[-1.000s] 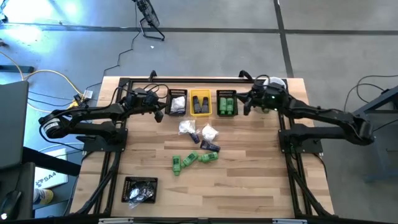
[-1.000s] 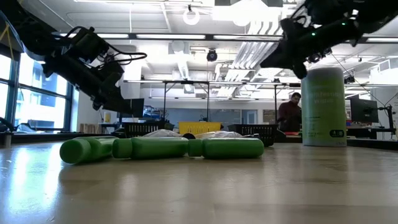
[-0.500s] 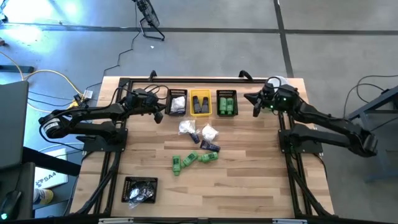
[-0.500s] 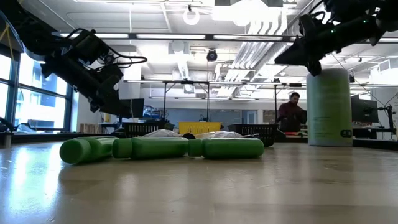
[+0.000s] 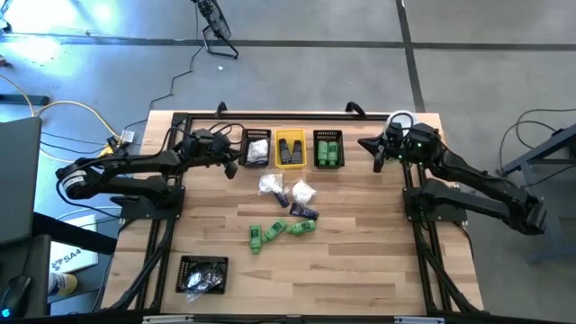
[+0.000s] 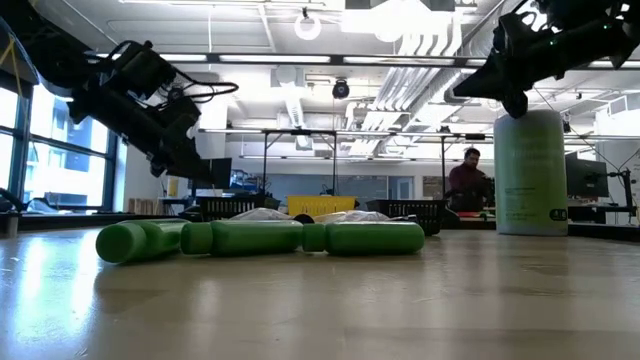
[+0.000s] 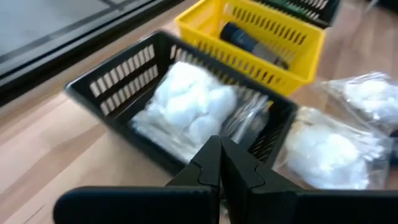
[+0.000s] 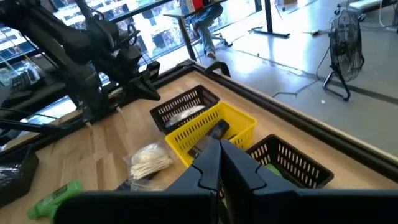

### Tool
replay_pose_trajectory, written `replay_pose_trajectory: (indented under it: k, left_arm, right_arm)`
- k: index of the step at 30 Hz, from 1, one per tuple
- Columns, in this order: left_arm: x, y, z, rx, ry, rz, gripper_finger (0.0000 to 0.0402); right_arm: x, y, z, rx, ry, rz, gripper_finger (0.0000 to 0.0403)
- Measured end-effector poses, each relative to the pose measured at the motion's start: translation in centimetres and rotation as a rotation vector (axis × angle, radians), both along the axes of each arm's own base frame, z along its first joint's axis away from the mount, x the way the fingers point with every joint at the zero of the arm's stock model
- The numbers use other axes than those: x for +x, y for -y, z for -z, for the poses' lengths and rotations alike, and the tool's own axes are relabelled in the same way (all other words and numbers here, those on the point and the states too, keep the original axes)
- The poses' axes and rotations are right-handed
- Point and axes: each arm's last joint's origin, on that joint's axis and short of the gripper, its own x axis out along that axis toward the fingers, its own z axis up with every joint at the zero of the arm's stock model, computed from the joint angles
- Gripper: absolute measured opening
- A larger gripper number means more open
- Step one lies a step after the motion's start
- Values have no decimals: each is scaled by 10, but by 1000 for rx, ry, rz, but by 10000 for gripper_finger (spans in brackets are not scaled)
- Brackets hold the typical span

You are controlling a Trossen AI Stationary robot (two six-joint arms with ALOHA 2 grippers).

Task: Pick & Place Travel size toiletries
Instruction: Put the cotton pack into the top left black bin

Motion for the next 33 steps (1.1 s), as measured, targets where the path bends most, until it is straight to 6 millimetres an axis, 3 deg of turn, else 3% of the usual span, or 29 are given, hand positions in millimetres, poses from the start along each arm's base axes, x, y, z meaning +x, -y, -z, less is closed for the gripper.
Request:
replay_pose_trajectory:
  k: [11,23,33]
  left_arm:
    - [19,18,-12,85,20,11,0]
    - [34,20,-38,72,15,67,0]
    - [45,33,-51,91,11,111,0]
  right_arm:
    - [-1,0,0,-44,-19,10,2]
    - [-1,0,0,-48,-27,8,2]
    - [-1,0,0,-56,-33,6,2]
